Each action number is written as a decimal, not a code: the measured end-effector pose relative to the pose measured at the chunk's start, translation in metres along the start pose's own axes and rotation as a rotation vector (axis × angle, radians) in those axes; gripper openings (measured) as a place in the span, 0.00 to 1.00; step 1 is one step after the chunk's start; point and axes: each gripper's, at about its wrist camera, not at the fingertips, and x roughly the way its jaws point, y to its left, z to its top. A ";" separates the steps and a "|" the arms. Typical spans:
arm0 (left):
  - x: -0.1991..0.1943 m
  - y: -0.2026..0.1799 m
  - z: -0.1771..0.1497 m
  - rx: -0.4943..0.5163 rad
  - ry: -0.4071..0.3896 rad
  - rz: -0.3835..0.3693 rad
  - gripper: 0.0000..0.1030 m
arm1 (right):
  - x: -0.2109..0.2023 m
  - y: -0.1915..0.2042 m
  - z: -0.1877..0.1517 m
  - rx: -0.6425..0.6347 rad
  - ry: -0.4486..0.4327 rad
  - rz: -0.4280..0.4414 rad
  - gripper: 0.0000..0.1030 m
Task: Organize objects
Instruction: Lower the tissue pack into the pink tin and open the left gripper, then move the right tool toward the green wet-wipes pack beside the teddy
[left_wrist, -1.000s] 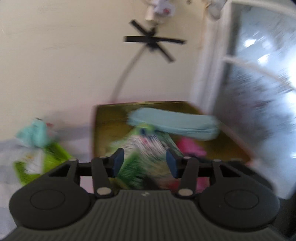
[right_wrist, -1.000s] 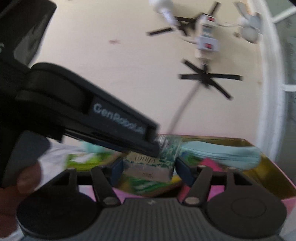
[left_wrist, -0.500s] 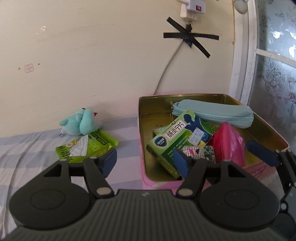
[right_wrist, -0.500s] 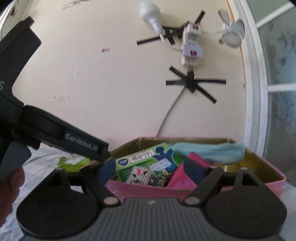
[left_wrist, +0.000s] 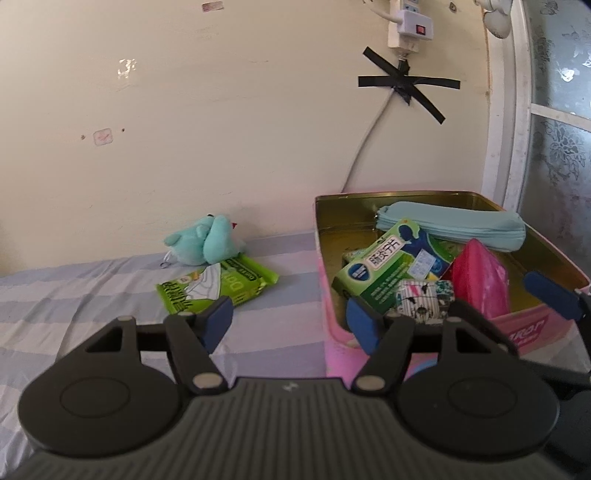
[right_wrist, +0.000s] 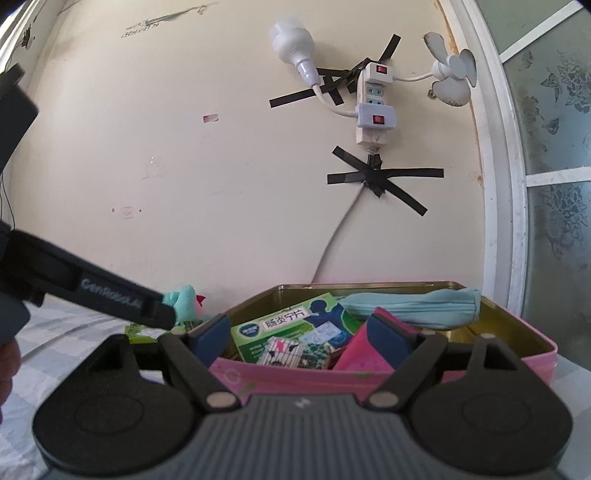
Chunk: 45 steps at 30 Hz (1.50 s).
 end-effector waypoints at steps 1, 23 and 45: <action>0.000 0.001 -0.001 -0.003 0.002 0.004 0.68 | 0.000 0.000 0.000 0.002 -0.001 -0.001 0.82; 0.017 0.129 -0.058 -0.086 0.151 0.238 0.69 | 0.004 0.001 -0.003 -0.004 -0.002 -0.035 0.84; 0.009 0.240 -0.083 -0.357 0.084 0.231 0.70 | 0.077 0.171 0.008 -0.128 0.272 0.337 0.85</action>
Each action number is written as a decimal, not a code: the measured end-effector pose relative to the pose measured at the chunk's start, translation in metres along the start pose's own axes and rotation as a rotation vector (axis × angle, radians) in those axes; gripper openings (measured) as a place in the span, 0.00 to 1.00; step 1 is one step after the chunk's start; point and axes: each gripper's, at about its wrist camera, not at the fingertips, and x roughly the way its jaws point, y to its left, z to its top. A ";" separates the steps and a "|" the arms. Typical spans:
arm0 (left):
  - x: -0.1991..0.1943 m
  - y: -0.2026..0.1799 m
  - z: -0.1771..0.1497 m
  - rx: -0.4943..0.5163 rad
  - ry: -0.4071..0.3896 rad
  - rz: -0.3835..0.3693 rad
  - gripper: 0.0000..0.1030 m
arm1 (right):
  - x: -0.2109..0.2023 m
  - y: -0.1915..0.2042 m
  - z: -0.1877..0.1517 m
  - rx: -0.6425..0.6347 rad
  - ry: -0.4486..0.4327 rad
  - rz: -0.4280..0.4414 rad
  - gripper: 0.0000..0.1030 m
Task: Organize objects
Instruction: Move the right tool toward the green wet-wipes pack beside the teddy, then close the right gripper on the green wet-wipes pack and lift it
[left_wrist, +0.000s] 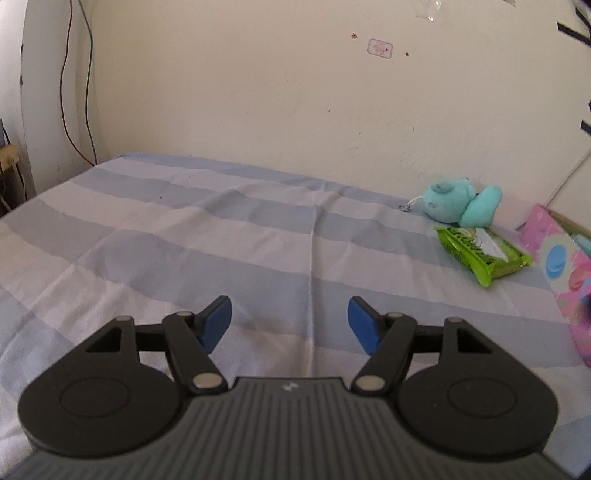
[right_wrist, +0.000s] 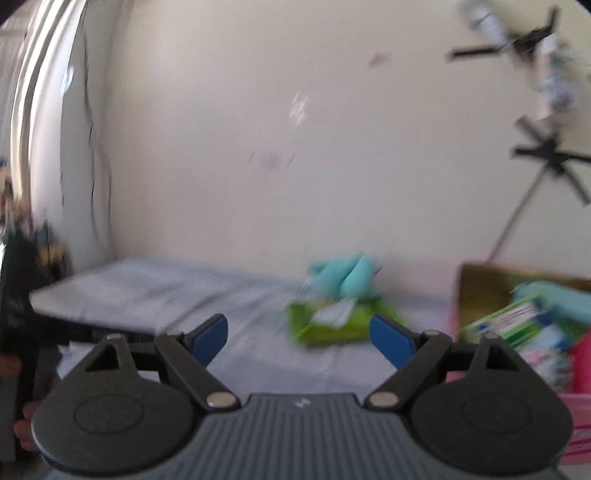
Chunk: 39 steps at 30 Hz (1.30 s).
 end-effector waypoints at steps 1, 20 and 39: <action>0.001 0.001 0.000 -0.009 0.008 -0.007 0.70 | 0.011 0.003 -0.001 -0.002 0.031 -0.003 0.85; 0.006 0.004 -0.001 -0.014 0.041 -0.038 0.75 | 0.166 -0.056 0.047 0.229 0.157 -0.244 0.94; 0.000 0.016 0.003 -0.088 0.000 -0.077 0.75 | 0.142 -0.022 0.005 0.240 0.269 -0.012 0.76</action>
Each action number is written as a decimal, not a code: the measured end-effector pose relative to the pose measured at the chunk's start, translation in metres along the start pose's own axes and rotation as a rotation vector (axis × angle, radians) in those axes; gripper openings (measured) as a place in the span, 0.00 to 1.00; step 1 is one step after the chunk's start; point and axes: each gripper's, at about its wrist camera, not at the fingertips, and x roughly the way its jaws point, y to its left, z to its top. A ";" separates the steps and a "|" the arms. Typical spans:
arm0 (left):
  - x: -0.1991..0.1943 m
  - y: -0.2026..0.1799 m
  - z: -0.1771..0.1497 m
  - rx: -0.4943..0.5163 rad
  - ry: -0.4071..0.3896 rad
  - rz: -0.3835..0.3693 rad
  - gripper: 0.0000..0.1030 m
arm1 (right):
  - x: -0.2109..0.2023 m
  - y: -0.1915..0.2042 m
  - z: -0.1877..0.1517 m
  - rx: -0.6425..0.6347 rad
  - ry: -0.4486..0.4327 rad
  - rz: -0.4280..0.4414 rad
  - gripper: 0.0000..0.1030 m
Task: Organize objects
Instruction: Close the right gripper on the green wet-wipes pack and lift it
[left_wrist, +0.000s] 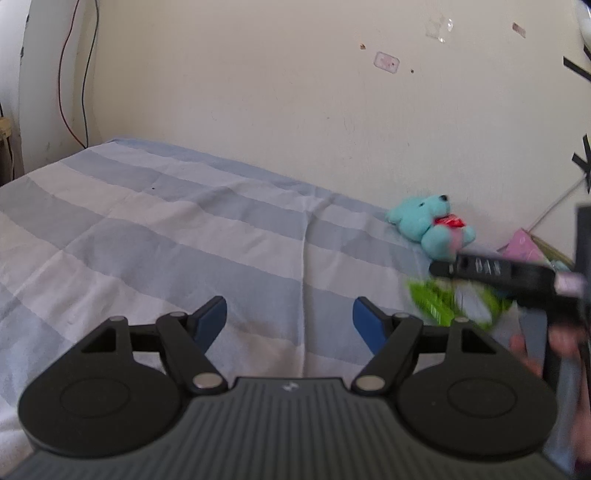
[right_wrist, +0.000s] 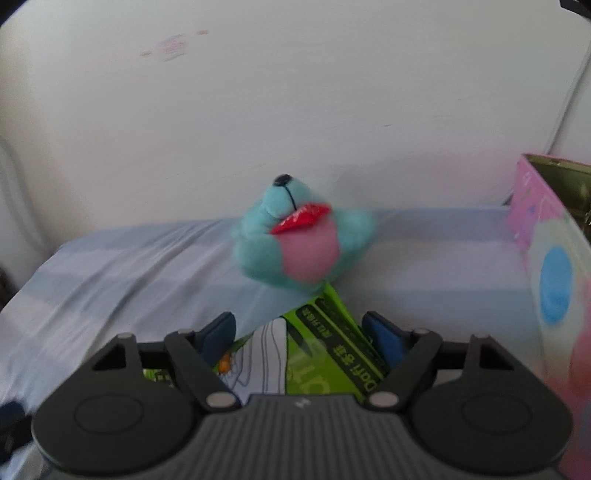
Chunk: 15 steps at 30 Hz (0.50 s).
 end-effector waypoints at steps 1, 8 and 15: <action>0.000 0.001 0.001 -0.009 0.001 -0.004 0.75 | -0.007 0.003 -0.007 -0.007 -0.002 0.010 0.76; 0.004 0.004 0.000 -0.034 0.012 -0.021 0.75 | -0.053 0.013 -0.052 -0.018 -0.011 0.078 0.74; 0.000 0.001 -0.004 0.005 -0.007 -0.062 0.75 | -0.105 0.008 -0.088 0.032 -0.011 0.193 0.79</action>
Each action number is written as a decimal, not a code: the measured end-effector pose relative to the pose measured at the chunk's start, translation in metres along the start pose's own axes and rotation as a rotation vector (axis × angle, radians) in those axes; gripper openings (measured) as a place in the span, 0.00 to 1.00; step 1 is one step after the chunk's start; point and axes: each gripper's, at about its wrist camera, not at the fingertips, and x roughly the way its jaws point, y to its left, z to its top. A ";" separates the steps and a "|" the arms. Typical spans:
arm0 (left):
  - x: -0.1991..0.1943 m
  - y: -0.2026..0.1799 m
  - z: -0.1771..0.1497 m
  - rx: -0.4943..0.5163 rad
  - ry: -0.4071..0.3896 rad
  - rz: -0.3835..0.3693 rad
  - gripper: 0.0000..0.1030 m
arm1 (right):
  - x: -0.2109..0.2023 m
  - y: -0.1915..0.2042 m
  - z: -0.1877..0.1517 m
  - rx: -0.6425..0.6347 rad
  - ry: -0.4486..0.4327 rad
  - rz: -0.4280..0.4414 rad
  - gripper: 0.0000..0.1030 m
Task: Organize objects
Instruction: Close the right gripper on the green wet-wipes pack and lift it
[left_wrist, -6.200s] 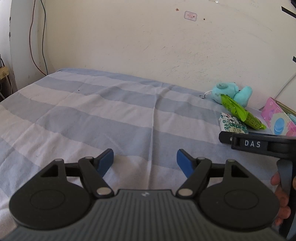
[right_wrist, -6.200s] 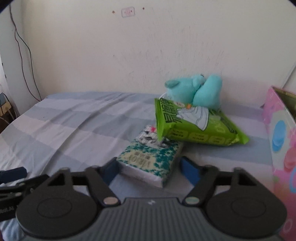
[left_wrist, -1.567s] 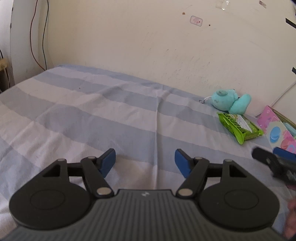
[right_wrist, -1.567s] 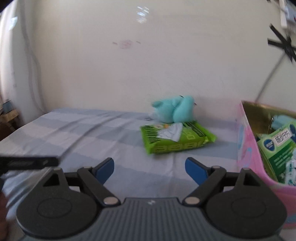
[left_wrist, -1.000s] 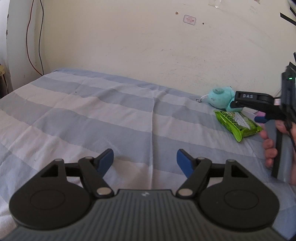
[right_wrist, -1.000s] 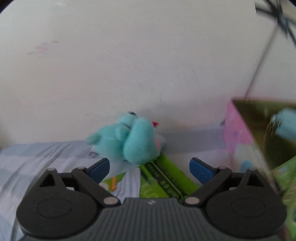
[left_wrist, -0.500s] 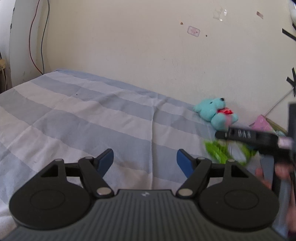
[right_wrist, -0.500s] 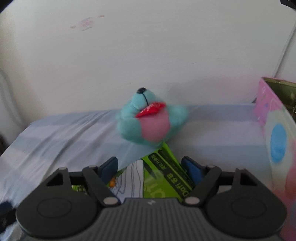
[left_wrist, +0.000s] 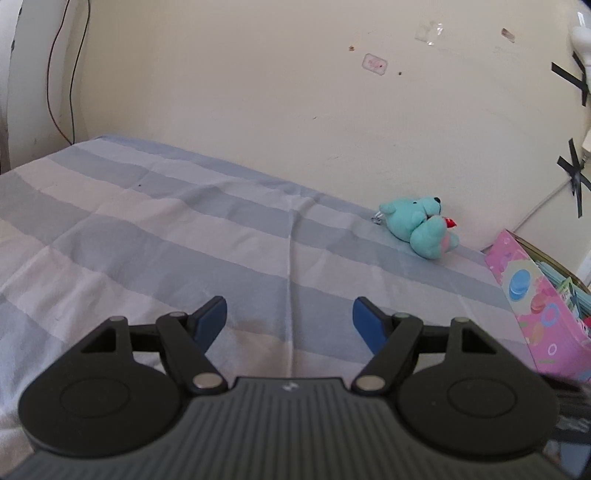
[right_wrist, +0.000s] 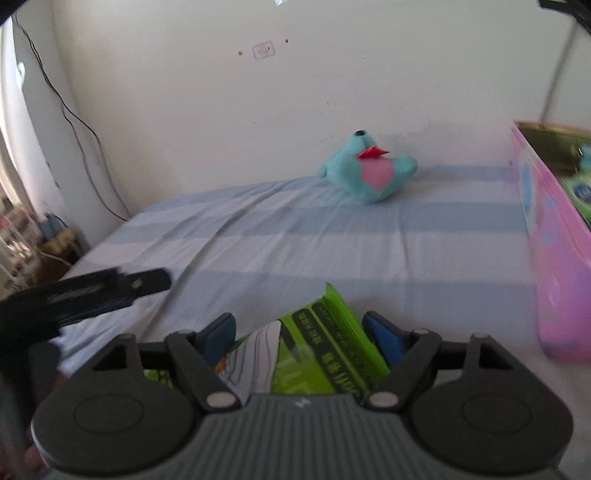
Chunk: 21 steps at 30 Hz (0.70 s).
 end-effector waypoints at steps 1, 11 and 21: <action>-0.001 0.000 0.000 0.002 0.001 -0.007 0.75 | -0.008 -0.006 -0.005 0.028 -0.005 0.014 0.80; -0.063 -0.017 -0.028 -0.068 0.066 -0.167 0.75 | -0.015 -0.053 0.004 0.121 -0.009 0.137 0.80; -0.052 -0.053 -0.049 -0.034 0.189 -0.179 0.73 | -0.018 -0.060 0.002 0.144 -0.007 0.156 0.73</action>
